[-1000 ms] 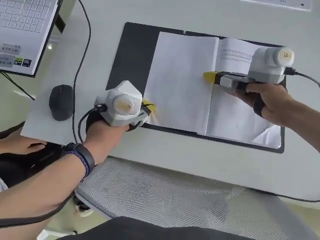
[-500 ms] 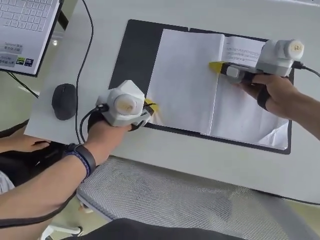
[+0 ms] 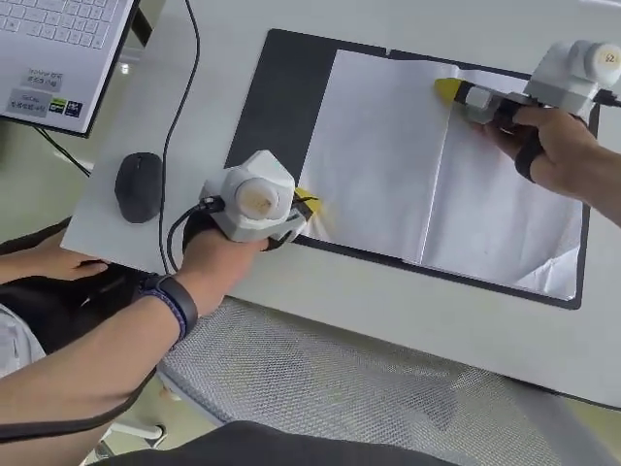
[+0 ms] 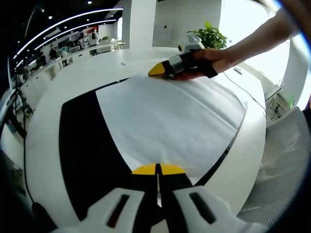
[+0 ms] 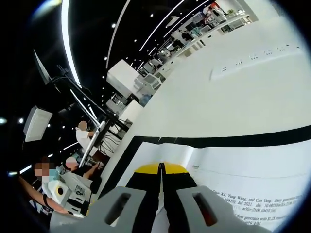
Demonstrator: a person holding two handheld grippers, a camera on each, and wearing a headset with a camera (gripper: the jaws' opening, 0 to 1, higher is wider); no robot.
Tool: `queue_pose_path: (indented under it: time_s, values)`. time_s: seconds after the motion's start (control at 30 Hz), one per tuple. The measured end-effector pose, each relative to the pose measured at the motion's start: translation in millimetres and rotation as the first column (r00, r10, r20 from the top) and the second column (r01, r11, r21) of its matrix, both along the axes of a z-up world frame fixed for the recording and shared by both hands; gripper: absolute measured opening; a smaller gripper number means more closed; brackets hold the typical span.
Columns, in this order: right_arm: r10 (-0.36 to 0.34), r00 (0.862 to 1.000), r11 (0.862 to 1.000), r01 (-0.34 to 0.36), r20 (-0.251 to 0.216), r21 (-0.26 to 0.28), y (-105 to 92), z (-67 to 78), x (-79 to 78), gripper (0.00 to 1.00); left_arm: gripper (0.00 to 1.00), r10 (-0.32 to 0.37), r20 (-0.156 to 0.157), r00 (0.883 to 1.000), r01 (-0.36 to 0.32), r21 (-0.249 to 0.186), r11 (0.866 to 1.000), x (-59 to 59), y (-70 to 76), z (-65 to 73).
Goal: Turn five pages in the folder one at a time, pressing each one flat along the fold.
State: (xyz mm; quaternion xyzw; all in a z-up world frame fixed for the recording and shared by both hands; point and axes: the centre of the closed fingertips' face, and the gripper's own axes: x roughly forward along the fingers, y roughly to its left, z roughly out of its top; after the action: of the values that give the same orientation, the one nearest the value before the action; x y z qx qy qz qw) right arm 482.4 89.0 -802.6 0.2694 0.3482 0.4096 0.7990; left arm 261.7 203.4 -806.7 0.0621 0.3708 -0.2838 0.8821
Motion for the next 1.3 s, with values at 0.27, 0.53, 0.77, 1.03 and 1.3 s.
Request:
queue_pose_path:
  time_s: [0.27, 0.53, 0.77, 1.03, 1.3]
  values:
    - [-0.059, 0.998, 0.998, 0.059, -0.009, -0.007, 3.6, 5.4, 14.1, 0.00, 0.00, 0.010, -0.004, 1.000, -0.010, -0.007, 1.000, 0.2, 0.4, -1.0]
    - [-0.098, 0.995, 0.995, 0.098, -0.018, 0.015, 0.9, 4.8, 15.9, 0.00, 0.00, 0.014, -0.007, 1.000, -0.014, -0.008, 1.000, 0.9, 0.8, -3.3]
    - [-0.042, 0.999, 0.999, 0.042, -0.014, 0.034, 6.1, 8.3, -13.9, 0.00, 0.00, 0.013, -0.006, 1.000, -0.013, -0.021, 1.000, 1.5, 1.0, -4.3]
    - [0.040, 0.999, 0.998, -0.040, 0.002, 0.044, 12.5, 14.9, -55.6, 0.00, 0.00, 0.025, -0.009, 1.000, -0.025, -0.038, 0.999, 1.4, 0.8, -3.1]
    - [0.128, 0.992, 0.990, -0.128, 0.009, 0.052, 10.2, 12.7, -100.7, 0.00, 0.00, 0.019, -0.006, 1.000, -0.020, -0.037, 0.999, 1.2, 0.0, -2.2]
